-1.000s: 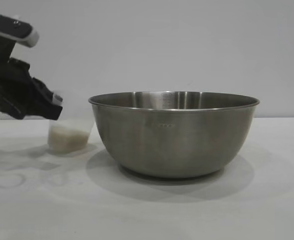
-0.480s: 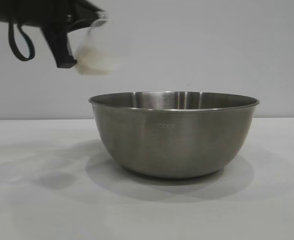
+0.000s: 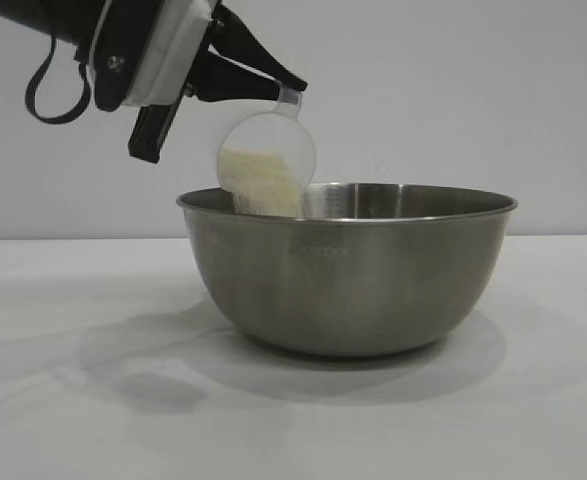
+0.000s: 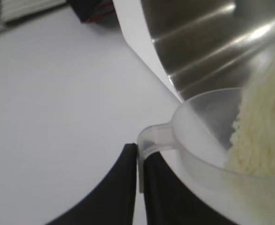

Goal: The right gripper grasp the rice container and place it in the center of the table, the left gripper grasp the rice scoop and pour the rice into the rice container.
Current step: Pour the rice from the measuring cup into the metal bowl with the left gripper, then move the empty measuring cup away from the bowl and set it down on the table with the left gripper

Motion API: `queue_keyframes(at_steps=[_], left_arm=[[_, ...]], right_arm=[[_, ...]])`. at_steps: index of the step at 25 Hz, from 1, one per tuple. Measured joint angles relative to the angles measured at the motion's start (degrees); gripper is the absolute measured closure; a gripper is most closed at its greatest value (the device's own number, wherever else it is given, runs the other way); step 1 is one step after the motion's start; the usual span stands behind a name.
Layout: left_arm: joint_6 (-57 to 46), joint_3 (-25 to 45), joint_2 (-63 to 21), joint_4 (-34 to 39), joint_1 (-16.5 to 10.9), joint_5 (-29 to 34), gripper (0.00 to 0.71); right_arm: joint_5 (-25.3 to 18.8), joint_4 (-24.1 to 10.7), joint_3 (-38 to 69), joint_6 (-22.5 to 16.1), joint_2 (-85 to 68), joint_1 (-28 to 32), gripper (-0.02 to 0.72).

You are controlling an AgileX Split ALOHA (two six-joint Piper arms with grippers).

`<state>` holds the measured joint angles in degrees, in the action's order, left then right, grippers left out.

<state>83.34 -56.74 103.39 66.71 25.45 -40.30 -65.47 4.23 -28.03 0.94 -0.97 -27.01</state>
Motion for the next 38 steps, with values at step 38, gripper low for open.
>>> queue_keyframes(at_steps=[38], left_arm=[[-68.2,27.4,2.4,-61.5,-13.1,-24.5,0.71]], right_arm=[[0.0,-0.9,0.0,-1.4,0.0,0.0,0.367]])
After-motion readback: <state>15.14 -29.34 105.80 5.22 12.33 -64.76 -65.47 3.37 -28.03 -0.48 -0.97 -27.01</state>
